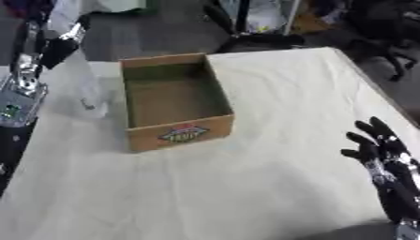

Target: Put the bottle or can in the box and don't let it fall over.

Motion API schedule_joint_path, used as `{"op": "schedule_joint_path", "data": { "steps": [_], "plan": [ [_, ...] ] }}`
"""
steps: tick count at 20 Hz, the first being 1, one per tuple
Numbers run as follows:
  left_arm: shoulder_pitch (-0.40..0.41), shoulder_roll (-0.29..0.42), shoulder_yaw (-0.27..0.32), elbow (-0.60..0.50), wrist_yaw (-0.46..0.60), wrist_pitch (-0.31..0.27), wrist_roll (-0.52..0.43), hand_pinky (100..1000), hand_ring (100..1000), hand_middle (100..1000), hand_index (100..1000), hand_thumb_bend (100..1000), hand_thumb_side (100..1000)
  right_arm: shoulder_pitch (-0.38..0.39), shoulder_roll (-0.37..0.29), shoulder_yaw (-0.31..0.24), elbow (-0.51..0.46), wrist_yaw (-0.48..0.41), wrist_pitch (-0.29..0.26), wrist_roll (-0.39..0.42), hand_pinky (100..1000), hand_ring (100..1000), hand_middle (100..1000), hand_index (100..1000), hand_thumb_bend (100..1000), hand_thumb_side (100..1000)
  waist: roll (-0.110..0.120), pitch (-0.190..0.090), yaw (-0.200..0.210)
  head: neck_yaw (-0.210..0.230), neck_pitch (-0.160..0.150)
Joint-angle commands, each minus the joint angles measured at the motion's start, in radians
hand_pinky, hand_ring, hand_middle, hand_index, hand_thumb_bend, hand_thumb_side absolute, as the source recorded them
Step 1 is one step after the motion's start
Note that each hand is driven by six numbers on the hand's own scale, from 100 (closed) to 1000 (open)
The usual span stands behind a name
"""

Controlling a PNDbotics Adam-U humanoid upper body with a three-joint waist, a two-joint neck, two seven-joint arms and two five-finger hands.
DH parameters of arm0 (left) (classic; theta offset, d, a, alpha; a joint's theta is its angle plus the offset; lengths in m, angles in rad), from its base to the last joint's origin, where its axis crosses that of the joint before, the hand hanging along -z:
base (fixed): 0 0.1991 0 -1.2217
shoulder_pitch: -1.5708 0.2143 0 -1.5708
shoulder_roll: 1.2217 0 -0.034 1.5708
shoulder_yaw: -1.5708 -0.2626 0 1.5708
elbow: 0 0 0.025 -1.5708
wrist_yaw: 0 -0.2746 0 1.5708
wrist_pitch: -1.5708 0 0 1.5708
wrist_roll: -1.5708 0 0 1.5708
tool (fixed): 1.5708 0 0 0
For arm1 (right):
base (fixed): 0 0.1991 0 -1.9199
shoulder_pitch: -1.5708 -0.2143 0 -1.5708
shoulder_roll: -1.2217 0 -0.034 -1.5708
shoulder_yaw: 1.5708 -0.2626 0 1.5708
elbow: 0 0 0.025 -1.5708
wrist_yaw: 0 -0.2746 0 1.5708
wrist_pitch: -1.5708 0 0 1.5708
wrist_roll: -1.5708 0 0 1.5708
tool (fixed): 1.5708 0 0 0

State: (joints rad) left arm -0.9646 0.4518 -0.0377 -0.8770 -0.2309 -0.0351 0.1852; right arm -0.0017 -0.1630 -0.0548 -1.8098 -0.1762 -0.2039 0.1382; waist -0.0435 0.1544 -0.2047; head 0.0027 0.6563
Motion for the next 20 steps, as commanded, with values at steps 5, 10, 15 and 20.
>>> {"op": "schedule_joint_path", "data": {
  "steps": [5,10,15,20],
  "plan": [
    [-0.037,0.043,0.014,0.014,-0.002,-0.010,-0.003,602,978,876,883,483,628,-0.012,-0.025,-0.001,-0.016,-0.006,0.000,0.004,745,892,913,1000,206,423,0.008,-0.011,-0.005,0.057,-0.016],
    [-0.044,0.044,0.014,0.020,0.008,-0.013,-0.011,597,973,870,881,471,625,-0.012,-0.025,0.000,-0.016,-0.006,0.001,0.005,745,892,913,1000,203,426,0.009,-0.012,-0.009,0.068,-0.021],
    [-0.052,0.042,0.013,0.037,0.002,-0.015,-0.024,583,957,852,871,441,612,-0.013,-0.025,0.000,-0.016,-0.006,0.001,0.006,744,892,913,1000,203,423,0.010,-0.011,-0.013,0.070,-0.024],
    [-0.058,0.039,0.013,0.041,-0.002,-0.020,-0.032,577,952,848,864,428,610,-0.014,-0.024,0.001,-0.016,-0.005,0.001,0.006,744,892,913,1000,203,424,0.010,-0.012,-0.018,0.068,-0.023]
  ]
}}
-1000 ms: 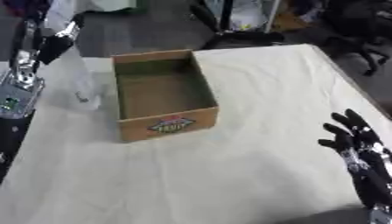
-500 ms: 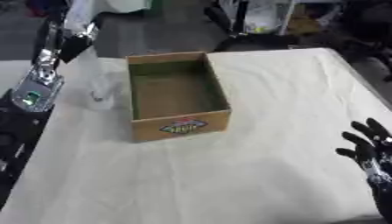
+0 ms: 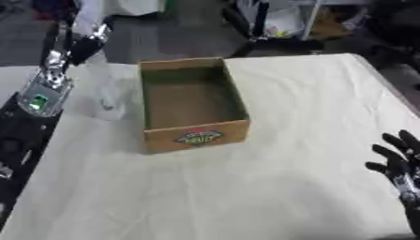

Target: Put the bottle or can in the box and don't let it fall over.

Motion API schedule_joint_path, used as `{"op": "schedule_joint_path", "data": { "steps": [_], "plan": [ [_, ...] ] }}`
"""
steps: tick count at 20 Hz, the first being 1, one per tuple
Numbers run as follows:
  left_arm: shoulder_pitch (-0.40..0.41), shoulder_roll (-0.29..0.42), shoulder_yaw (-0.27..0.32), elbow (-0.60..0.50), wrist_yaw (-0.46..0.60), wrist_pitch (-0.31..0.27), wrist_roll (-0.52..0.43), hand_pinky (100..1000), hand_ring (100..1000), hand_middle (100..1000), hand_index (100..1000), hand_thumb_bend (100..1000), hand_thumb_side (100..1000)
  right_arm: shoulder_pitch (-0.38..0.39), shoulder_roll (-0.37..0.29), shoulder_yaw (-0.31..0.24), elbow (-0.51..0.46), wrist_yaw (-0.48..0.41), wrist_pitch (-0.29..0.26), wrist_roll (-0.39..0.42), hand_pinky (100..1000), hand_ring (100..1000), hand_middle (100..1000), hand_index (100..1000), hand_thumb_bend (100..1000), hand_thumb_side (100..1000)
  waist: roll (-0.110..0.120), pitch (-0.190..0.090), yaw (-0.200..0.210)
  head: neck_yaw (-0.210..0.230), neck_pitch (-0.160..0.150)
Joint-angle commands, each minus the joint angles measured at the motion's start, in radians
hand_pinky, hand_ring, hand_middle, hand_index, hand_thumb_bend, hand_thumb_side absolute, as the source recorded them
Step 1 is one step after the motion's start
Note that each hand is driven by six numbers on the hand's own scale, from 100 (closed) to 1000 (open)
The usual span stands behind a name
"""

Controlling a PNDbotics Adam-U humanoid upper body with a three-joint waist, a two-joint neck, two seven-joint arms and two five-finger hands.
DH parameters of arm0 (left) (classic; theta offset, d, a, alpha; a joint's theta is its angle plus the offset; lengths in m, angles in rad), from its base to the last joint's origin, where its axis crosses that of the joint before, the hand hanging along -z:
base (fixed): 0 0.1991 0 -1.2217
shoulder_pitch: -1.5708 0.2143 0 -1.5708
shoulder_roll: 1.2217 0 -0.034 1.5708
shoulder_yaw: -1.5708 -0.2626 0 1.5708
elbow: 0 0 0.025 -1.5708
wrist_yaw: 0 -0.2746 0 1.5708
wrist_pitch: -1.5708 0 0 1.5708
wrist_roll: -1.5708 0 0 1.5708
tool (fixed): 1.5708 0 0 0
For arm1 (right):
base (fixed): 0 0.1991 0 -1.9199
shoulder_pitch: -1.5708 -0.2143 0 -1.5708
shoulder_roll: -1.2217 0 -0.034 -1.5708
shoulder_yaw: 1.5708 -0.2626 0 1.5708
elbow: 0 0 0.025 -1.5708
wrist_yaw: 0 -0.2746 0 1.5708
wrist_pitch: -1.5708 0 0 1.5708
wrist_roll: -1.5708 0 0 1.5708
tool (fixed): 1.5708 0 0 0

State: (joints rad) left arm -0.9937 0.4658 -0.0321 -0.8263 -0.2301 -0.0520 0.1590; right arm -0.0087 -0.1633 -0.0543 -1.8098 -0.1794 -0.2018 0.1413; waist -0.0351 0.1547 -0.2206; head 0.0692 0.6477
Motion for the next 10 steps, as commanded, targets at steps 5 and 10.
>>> {"op": "schedule_joint_path", "data": {
  "steps": [5,10],
  "plan": [
    [-0.038,0.023,0.005,-0.014,-0.005,-0.006,-0.011,579,954,850,862,420,607,-0.008,-0.022,0.001,-0.016,-0.002,-0.001,0.005,744,891,913,1000,203,424,0.002,-0.014,-0.006,0.001,-0.015],
    [-0.039,0.022,0.003,-0.011,-0.009,-0.005,-0.018,567,940,833,844,320,554,-0.008,-0.021,0.001,-0.015,-0.001,-0.001,0.005,744,892,913,1000,202,424,0.002,-0.016,-0.010,-0.002,-0.016]
  ]
}}
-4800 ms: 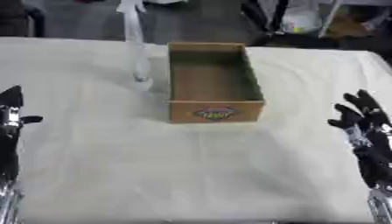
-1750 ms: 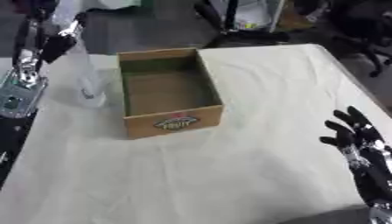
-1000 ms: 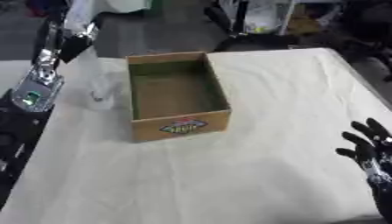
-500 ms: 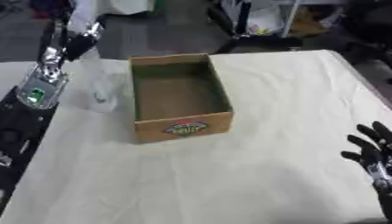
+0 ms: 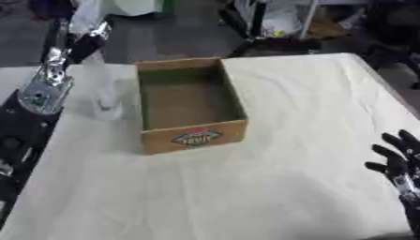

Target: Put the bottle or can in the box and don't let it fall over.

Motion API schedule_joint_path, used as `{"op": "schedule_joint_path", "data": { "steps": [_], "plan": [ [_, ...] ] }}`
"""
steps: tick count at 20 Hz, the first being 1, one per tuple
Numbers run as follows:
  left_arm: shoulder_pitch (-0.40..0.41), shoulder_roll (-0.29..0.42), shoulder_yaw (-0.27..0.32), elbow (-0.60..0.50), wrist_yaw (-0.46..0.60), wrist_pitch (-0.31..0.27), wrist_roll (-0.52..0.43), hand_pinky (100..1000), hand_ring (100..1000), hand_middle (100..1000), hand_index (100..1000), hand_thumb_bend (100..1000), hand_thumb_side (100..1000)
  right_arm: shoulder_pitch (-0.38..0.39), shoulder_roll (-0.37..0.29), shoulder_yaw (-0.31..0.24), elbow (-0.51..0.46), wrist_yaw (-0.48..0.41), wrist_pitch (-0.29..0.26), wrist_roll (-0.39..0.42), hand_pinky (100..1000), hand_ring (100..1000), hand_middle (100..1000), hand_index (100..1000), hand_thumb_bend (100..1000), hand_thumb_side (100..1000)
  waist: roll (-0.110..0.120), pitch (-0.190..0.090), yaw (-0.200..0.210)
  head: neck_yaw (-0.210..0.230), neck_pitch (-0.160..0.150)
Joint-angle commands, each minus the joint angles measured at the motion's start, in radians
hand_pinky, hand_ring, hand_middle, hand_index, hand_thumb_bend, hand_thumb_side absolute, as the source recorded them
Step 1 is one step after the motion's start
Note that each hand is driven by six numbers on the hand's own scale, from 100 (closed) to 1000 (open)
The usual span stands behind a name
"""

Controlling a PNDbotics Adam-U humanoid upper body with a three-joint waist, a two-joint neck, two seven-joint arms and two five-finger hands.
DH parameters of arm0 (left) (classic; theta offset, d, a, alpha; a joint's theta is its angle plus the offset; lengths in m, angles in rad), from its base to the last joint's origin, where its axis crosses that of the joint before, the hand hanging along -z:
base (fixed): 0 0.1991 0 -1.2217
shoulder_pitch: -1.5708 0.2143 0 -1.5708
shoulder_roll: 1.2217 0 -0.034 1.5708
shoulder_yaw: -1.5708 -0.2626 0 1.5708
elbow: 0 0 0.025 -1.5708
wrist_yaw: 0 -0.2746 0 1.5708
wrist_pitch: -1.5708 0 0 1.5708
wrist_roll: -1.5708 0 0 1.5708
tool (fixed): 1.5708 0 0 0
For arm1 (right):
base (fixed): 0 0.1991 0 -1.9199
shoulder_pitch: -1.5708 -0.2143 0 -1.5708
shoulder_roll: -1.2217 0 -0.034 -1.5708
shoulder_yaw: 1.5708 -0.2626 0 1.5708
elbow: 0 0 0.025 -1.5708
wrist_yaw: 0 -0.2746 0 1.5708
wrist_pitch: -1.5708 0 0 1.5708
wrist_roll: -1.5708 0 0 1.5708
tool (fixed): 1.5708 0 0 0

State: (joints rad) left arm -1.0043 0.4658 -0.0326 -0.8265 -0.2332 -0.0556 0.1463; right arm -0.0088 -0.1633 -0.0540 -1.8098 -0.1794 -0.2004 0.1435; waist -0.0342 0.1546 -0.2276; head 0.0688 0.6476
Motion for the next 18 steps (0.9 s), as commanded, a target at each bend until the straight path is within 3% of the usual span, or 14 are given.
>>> {"op": "schedule_joint_path", "data": {
  "steps": [1,7,12,18],
  "plan": [
    [-0.028,0.022,0.004,-0.010,-0.007,-0.001,-0.006,559,931,822,836,280,525,-0.007,-0.021,0.000,-0.015,-0.001,-0.002,0.002,744,891,913,1000,202,425,0.001,-0.016,-0.003,-0.002,-0.016],
    [-0.029,0.019,0.005,-0.007,-0.003,0.003,-0.004,504,883,773,779,100,374,-0.007,-0.020,0.000,-0.015,0.000,-0.002,0.002,744,892,913,1000,200,424,0.001,-0.017,-0.005,-0.002,-0.018],
    [-0.029,0.018,0.008,-0.008,0.022,-0.001,0.004,423,790,644,677,100,284,-0.006,-0.019,0.000,-0.014,0.001,-0.002,0.001,743,892,913,1000,200,425,0.000,-0.017,-0.007,-0.003,-0.018],
    [-0.024,0.012,0.005,-0.021,0.070,-0.025,0.023,286,590,425,504,100,360,-0.005,-0.017,0.000,-0.014,0.000,-0.001,0.001,743,892,913,1000,198,425,0.000,-0.017,-0.008,-0.003,-0.017]
  ]
}}
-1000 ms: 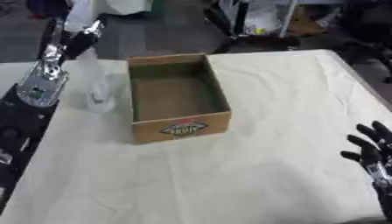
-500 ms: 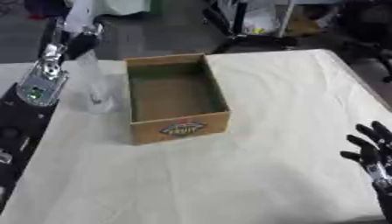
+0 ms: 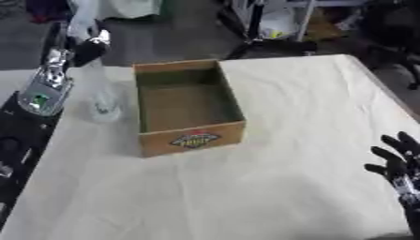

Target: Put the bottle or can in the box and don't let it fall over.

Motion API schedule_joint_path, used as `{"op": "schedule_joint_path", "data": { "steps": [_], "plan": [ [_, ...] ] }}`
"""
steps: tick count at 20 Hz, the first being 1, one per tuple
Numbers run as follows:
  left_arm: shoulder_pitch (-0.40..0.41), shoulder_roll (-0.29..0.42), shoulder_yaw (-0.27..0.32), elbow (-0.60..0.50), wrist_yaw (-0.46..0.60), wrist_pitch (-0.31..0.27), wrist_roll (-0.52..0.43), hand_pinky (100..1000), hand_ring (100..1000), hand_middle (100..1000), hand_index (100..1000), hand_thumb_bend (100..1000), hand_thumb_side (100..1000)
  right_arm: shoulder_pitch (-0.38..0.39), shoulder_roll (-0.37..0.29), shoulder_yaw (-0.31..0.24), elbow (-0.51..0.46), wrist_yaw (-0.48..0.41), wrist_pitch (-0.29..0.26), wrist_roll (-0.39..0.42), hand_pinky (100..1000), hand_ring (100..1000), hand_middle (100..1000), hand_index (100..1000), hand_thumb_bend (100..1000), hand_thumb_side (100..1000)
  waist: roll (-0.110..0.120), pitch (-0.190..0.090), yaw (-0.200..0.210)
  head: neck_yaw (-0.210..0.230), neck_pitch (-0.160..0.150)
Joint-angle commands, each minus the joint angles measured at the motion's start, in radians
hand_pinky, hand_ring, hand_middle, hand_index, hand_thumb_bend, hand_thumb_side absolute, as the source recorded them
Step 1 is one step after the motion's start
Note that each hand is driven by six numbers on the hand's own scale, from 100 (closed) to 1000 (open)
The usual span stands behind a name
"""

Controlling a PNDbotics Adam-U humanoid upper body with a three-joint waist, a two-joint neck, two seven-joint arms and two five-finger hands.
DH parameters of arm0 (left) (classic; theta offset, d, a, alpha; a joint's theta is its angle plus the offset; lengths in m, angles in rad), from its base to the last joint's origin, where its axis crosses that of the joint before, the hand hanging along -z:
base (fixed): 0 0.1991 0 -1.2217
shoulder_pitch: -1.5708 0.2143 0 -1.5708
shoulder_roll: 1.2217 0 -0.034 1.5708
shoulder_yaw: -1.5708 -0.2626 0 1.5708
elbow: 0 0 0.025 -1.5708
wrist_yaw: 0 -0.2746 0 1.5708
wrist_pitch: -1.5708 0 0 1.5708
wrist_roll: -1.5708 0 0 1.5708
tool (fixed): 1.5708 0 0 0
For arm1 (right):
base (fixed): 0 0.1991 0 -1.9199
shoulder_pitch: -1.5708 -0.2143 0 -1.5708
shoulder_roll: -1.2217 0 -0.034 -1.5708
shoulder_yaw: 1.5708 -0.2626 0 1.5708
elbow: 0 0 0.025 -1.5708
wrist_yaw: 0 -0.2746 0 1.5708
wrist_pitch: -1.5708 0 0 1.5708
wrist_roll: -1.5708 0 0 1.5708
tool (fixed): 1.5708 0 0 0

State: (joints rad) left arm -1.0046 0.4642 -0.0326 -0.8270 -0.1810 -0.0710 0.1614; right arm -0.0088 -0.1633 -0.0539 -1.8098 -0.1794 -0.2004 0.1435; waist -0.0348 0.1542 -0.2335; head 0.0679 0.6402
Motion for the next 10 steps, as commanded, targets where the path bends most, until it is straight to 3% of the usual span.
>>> {"op": "schedule_joint_path", "data": {
  "steps": [1,10],
  "plan": [
    [-0.023,0.013,0.004,-0.022,0.025,-0.013,0.009,270,574,407,492,100,373,-0.005,-0.017,0.000,-0.014,0.000,-0.001,0.001,743,892,913,1000,199,425,0.000,-0.017,-0.002,-0.003,-0.010],
    [-0.026,0.029,0.000,-0.075,0.092,-0.026,-0.004,258,553,382,477,100,378,-0.003,-0.015,-0.003,-0.014,0.001,-0.001,-0.001,742,891,913,1000,197,425,-0.002,-0.021,0.000,-0.009,-0.009]
  ]
}}
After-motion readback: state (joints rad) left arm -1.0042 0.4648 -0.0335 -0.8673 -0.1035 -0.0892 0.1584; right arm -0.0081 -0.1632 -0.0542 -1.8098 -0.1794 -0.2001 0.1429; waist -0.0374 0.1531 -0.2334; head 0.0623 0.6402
